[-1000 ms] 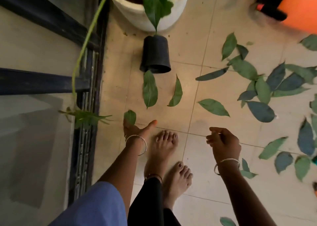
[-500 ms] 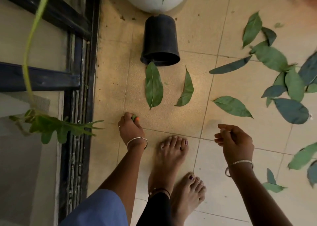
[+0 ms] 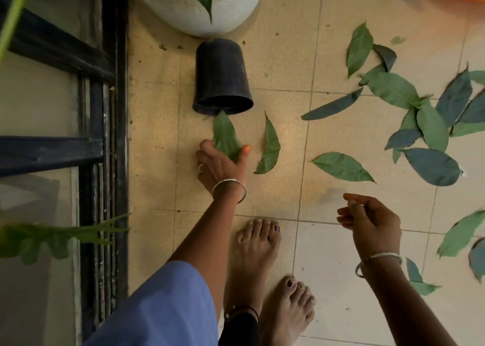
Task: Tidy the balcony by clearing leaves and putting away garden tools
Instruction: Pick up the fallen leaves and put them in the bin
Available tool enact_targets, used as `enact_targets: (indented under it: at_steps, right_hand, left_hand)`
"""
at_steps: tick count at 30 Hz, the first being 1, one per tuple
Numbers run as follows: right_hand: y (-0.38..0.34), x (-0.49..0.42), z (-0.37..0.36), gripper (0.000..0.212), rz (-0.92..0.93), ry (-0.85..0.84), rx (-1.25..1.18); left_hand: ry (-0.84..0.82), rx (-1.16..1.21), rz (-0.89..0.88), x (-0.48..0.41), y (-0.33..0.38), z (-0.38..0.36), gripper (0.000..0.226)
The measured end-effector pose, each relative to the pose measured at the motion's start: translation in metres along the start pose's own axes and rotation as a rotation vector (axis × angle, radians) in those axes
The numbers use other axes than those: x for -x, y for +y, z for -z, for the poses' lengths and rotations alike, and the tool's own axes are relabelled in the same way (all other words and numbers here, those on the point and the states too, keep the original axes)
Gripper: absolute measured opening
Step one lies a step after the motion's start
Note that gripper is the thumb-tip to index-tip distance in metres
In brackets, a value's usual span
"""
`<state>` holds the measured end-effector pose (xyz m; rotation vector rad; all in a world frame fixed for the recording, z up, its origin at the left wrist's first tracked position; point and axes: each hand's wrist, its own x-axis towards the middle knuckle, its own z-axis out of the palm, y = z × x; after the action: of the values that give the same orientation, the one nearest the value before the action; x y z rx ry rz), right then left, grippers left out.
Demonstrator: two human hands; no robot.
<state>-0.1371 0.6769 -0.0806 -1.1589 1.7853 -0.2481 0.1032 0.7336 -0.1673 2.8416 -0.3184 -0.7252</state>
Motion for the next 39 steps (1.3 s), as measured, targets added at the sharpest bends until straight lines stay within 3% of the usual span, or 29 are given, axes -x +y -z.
enact_targets:
  at_steps: [3, 7, 10, 13, 17, 20, 23, 27, 30, 35, 37, 39]
  right_hand:
    - [0.002, -0.003, 0.004, 0.021, -0.012, 0.02, -0.024]
    - [0.004, -0.003, 0.008, 0.021, -0.042, 0.065, -0.044]
    - [0.007, -0.009, 0.01, 0.02, -0.054, 0.103, -0.053]
    - [0.01, -0.026, 0.007, 0.018, 0.078, 0.14, 0.093]
    - [0.008, -0.064, -0.003, 0.062, 0.307, 0.019, 0.395]
    - [0.002, -0.092, -0.014, 0.075, 0.323, -0.037, 0.605]
    - [0.001, -0.107, -0.025, 0.063, 0.325, -0.035, 0.738]
    - [0.005, -0.11, -0.027, 0.029, 0.37, -0.112, 0.694]
    - [0.005, -0.107, -0.012, 0.012, 0.315, -0.059, 0.461]
    - [-0.001, -0.122, 0.04, 0.038, 0.182, 0.369, 0.185]
    - [0.0, -0.141, 0.063, 0.041, 0.185, 0.409, 0.137]
    - [0.007, -0.162, 0.083, 0.074, 0.158, 0.383, 0.197]
  left_hand:
    - [0.076, -0.059, -0.207, 0.005, -0.005, -0.008, 0.034]
    - [0.166, 0.061, -0.312, 0.015, -0.002, -0.009, 0.012]
    - [0.141, 0.231, -0.349, 0.031, 0.016, -0.002, 0.023]
    - [0.035, 0.199, -0.432, 0.042, 0.031, -0.009, 0.031]
    - [-0.069, -0.032, -0.477, 0.045, 0.038, -0.028, 0.062]
    - [-0.105, -0.123, -0.447, 0.043, 0.041, -0.033, 0.048]
    - [-0.131, -0.157, -0.535, 0.038, 0.039, -0.032, 0.025]
    - [-0.087, -0.047, -0.683, 0.032, 0.038, -0.022, 0.013]
    - [-0.065, 0.032, -0.768, 0.035, 0.057, -0.014, 0.009]
    - [-0.098, 0.166, -0.695, 0.047, 0.109, -0.013, 0.018]
    - [-0.136, 0.182, -0.722, 0.046, 0.128, -0.02, 0.022]
    - [-0.169, 0.14, -0.797, 0.044, 0.146, -0.03, 0.027]
